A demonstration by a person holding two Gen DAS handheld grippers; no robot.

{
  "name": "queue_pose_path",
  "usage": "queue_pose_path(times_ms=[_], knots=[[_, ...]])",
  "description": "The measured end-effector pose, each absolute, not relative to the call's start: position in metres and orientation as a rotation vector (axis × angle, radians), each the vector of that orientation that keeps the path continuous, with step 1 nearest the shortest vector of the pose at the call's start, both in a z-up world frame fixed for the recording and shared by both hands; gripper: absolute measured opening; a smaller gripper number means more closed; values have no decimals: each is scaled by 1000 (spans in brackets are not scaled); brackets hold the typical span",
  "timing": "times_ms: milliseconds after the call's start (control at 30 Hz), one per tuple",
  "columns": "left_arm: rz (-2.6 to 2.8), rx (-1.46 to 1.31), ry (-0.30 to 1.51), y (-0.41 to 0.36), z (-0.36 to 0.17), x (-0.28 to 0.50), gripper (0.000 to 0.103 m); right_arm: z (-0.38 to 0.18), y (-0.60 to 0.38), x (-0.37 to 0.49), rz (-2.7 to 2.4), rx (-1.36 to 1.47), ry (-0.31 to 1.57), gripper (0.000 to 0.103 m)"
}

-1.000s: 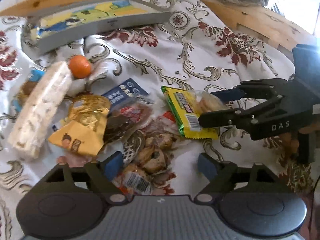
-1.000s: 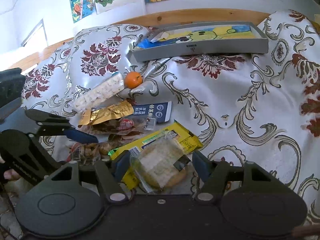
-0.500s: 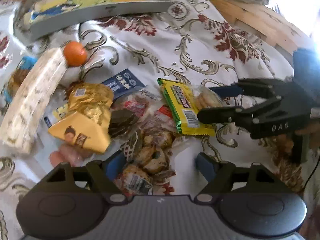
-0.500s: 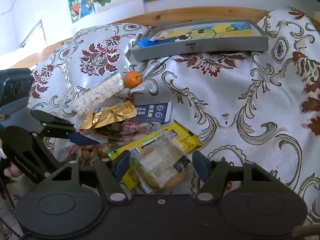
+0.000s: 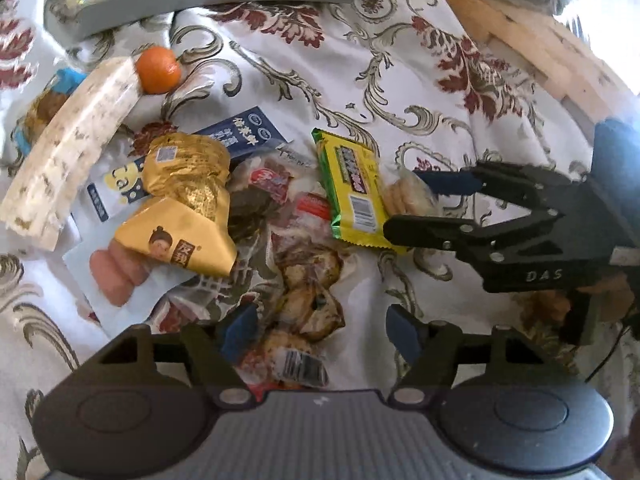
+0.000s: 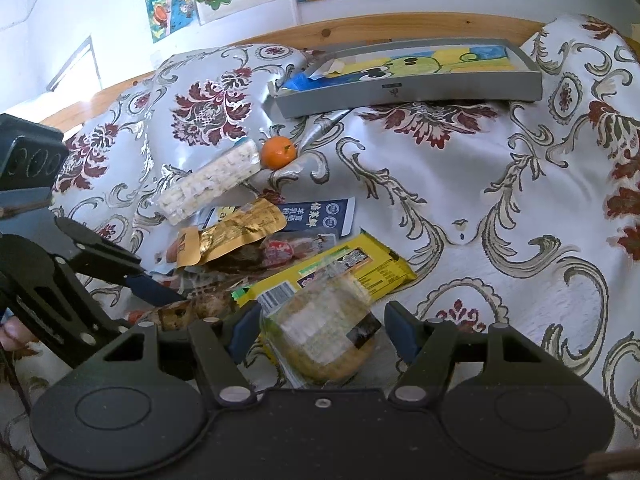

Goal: Organize snacks
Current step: 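Lift the pastry bag with the right tool while the left tool grasps the clear nut-cookie bag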

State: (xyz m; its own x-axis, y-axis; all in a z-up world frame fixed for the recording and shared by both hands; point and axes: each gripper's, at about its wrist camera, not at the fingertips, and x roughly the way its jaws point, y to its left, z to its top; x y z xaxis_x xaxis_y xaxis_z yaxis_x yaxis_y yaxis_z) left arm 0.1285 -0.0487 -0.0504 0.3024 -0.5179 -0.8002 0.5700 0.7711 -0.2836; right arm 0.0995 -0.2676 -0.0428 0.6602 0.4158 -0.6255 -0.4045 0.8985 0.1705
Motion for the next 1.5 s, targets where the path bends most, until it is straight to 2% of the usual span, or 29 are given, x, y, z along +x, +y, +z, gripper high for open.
queue_pose_path(times_ms=[167, 633, 933, 1267, 1500], knots=[[-710, 155, 999, -56, -52, 125, 67, -44, -267, 98, 466, 25, 715, 69], [-628, 37, 1043, -47, -48, 125, 51, -45, -267, 94, 470, 36, 719, 69], [-579, -73, 1104, -39, -44, 116, 49, -45, -266, 85, 485, 52, 733, 69], [-522, -126, 1096, -30, -34, 99, 47, -42, -262, 76, 505, 54, 736, 69], [-488, -128, 1095, -23, -29, 80, 46, -40, -255, 66, 526, 24, 733, 65]])
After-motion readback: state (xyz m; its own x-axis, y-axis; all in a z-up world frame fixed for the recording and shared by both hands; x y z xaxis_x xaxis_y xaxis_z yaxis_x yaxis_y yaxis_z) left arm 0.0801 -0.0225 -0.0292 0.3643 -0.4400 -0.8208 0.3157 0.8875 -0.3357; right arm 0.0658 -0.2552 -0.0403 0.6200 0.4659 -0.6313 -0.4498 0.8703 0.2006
